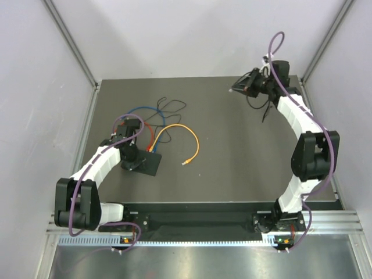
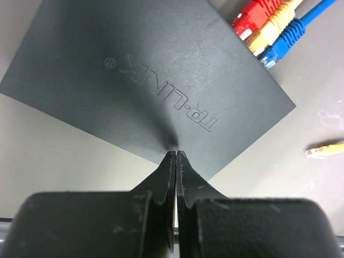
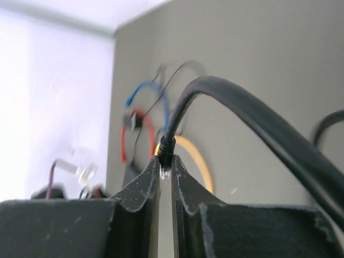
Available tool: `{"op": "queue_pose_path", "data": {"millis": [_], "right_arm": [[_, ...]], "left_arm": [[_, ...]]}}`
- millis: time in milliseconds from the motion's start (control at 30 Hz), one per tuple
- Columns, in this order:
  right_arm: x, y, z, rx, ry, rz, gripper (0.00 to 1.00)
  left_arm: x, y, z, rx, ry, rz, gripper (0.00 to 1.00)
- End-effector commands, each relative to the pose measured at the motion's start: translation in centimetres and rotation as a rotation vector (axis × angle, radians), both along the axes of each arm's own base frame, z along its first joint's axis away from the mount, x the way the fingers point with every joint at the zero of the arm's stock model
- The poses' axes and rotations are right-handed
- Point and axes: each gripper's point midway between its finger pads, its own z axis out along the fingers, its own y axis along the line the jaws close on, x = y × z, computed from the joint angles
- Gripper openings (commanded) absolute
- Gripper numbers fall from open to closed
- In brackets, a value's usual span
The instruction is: Pull the plug from the switch port
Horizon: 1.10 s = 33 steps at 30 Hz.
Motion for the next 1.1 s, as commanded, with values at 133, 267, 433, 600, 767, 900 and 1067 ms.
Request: {"op": "queue_pose_path", "data": {"millis": [133,267,433,600,767,900,1067], "right_arm": [[6.9,-9.8,-8.3,-0.108,0.038,-0.215,0.0],[7.8,-12.1,-11.6,-0.119,0.086,-0.247,0.02],[6.9,-13.6,-14.7,-0.168,0.201,-0.326,0.33],[5.0,-14.3,-14.1,-0.259,0.283,-0.366,0.61],[1.6,-13.0,-12.4,-0.305,0.29,-0.326,0.69],[-1.5,-9.8,-9.8,-0.418,0.23,-0.205,0.7],[-4.9,3.0,-6.9,-0.294,0.063,0.16,0.68]], "left_arm": [[1.6,-0.4,1.5,-0.014,-0.082,-0.044,0.0],[1.8,-0.5,1.9,-0.017,-0.093,-0.055,0.0],[1.4,-0.3,1.7,-0.01,-0.085,-0.051,0.0],[1.4,-0.6,2.1,-0.026,-0.104,-0.051,0.0],[2.0,-0.7,3.3,-0.034,-0.138,-0.06,0.0],[2.2,-0.8,3.9,-0.037,-0.149,-0.062,0.0],[1.8,-0.5,4.0,-0.021,-0.149,-0.057,0.0]]}}
